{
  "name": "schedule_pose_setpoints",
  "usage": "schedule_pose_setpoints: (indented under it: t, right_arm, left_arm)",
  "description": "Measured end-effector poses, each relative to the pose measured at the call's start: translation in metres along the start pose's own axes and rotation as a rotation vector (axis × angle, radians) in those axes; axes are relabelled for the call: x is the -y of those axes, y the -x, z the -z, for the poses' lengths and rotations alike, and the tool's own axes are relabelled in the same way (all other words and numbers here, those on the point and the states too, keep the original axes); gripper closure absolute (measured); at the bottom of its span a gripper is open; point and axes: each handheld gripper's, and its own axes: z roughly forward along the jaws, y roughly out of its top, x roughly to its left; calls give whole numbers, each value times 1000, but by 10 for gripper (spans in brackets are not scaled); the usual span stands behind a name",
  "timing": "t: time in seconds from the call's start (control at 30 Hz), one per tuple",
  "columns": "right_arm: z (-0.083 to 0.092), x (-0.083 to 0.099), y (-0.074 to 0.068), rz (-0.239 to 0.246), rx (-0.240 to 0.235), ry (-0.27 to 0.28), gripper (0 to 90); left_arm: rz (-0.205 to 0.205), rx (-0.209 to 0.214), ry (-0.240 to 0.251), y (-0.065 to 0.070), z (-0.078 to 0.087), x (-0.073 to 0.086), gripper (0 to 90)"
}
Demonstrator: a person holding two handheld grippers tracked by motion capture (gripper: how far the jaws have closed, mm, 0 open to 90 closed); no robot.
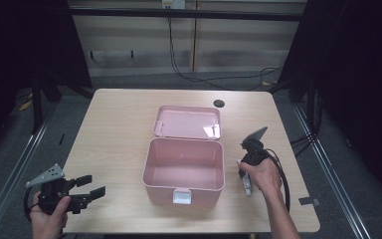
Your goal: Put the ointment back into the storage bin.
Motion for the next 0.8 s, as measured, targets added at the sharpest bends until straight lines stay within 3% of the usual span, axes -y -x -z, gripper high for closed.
schedule_pose_setpoints:
  t: [0.8]
  right_arm:
    - [-5,-3,-6,43,55,-25,672]
  left_arm:
    - [-2,-3,-7,0,-1,0,197]
